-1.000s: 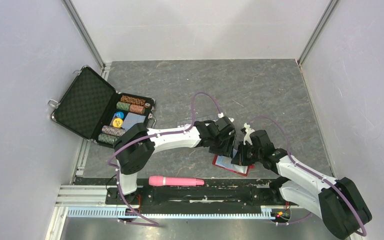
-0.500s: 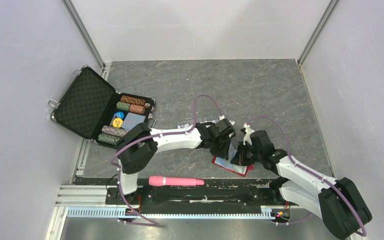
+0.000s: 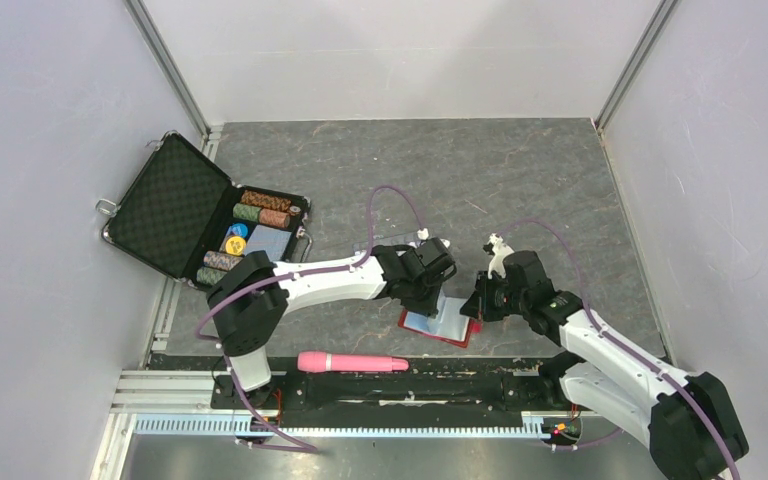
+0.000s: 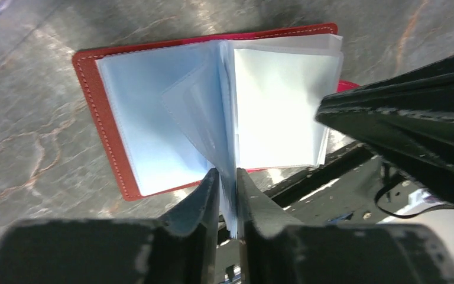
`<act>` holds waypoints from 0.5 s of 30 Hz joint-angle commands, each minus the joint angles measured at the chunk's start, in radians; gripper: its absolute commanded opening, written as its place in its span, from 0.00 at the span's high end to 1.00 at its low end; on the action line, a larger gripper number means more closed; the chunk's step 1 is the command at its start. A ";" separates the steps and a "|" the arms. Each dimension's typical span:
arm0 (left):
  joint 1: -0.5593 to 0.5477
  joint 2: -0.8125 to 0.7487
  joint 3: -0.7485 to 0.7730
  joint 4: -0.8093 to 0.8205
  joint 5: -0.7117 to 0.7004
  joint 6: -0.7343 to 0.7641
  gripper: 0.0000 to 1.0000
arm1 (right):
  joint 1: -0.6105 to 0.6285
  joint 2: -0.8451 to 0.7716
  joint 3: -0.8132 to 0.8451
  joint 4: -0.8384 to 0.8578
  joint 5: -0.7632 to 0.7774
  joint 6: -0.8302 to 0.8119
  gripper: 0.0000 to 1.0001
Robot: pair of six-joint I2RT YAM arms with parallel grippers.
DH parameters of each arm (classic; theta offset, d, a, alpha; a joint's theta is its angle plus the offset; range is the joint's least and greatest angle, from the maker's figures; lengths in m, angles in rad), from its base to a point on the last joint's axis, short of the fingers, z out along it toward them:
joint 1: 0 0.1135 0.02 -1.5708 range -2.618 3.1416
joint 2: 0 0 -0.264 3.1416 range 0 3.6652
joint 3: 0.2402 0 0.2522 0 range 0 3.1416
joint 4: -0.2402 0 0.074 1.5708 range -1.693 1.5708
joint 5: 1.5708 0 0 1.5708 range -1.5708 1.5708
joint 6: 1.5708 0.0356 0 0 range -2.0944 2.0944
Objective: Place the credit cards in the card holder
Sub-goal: Turn over the card slot in the card holder.
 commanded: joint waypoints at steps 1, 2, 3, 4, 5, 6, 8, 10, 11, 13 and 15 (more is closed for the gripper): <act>0.003 -0.046 0.004 -0.087 -0.072 -0.025 0.68 | 0.005 0.001 0.040 -0.010 0.020 -0.023 1.00; 0.003 -0.045 0.007 -0.085 -0.070 -0.020 0.63 | 0.005 0.001 0.040 -0.009 0.021 -0.024 1.00; 0.002 -0.043 0.013 -0.082 -0.063 -0.013 0.61 | 0.005 -0.001 0.039 -0.012 0.022 -0.025 1.00; 0.000 -0.038 0.021 -0.082 -0.057 -0.006 0.59 | 0.005 -0.005 0.037 -0.013 0.025 -0.025 1.00; -0.003 -0.034 0.033 -0.082 -0.051 0.000 0.58 | 0.005 -0.009 0.037 -0.014 0.029 -0.023 1.00; -0.005 -0.029 0.043 -0.079 -0.043 0.006 0.58 | 0.005 -0.011 0.038 -0.018 0.033 -0.024 1.00; -0.016 -0.017 0.071 -0.081 -0.034 0.014 0.58 | 0.003 -0.021 0.042 -0.025 0.042 -0.024 1.00; -0.026 -0.004 0.101 -0.078 -0.028 0.016 0.58 | 0.004 -0.028 0.051 -0.039 0.054 -0.025 1.00; -0.032 0.002 0.112 -0.073 -0.028 0.019 0.58 | 0.003 -0.032 0.057 -0.045 0.065 -0.025 1.00; -0.040 0.012 0.120 -0.044 0.024 0.022 0.58 | 0.001 -0.042 0.069 -0.061 0.089 -0.023 1.00; -0.044 0.020 0.114 0.005 0.066 0.010 0.58 | -0.003 -0.057 0.083 -0.089 0.122 -0.022 1.00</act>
